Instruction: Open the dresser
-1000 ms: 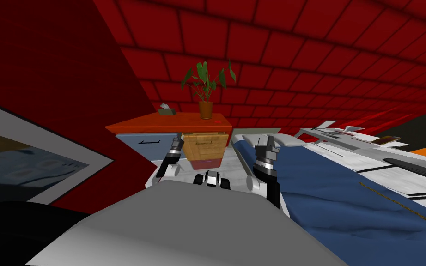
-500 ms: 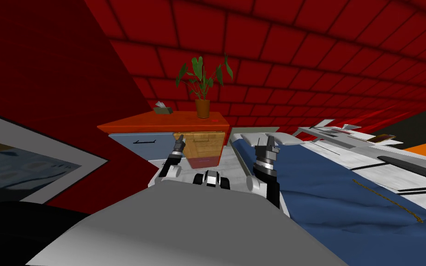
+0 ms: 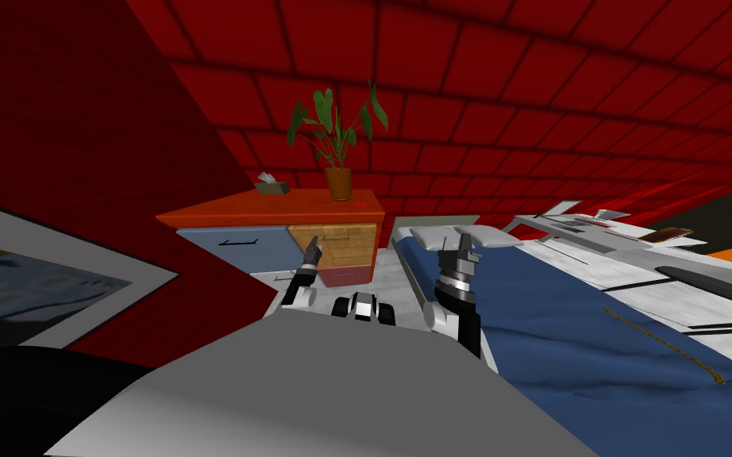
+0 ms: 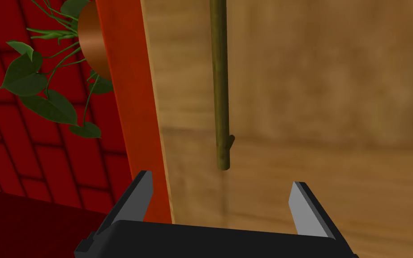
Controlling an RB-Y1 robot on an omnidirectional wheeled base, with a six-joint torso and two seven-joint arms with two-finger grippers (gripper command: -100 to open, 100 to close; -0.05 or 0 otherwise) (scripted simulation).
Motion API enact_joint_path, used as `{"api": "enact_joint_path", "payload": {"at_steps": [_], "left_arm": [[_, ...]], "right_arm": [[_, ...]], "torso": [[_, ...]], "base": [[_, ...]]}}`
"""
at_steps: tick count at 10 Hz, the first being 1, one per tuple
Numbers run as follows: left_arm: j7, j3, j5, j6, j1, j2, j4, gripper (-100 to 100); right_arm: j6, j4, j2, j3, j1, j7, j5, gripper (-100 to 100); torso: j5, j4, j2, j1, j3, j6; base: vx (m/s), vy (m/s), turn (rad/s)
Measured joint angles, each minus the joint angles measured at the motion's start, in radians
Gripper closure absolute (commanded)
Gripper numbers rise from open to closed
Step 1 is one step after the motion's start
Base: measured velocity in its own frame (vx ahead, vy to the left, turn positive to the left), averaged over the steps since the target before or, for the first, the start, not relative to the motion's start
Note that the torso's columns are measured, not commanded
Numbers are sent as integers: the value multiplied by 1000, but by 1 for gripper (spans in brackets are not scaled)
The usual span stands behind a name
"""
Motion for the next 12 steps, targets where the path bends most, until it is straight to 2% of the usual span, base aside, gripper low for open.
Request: {"api": "enact_joint_path", "payload": {"at_steps": [4, 7, 8, 9, 10, 12], "left_arm": [[-1, 0, -1, 2, 2, -109, 27, -100], [-4, 2, 1, 28, 9, -113, -6, -100], [-4, 2, 1, 30, 9, -113, -8, 100], [-3, 2, 0, 19, 4, -112, 10, 100], [-3, 1, -1, 11, 0, -112, 7, -100], [-2, 1, -1, 10, 0, -60, 11, -100]], "right_arm": [[0, 0, 0, 0, 0, 0, 0, 0], [0, 0, 0, 0, 0, 0, 0, 0], [0, 0, 0, 0, 0, 0, 0, 0], [0, 0, 0, 0, 0, 0, 0, 0], [0, 0, 0, 0, 0, 0, 0, 0], [0, 0, 0, 0, 0, 0, 0, 0]], "torso": [[-1, -1, -2, -4, -1, 0], [-1, -1, -5, -3, -3, 0], [-1, -1, -1, -4, -1, 0], [-1, 1, 5, -5, 3, 0], [1, -3, -1, -2, 0, 1], [0, -2, -6, -2, -4, 0]], "base": [[-5, -25, 5], [68, 10, -14], [-58, -3, 29], [-37, -1, 17], [-14, -8, -3], [-3, -2, 1]]}}
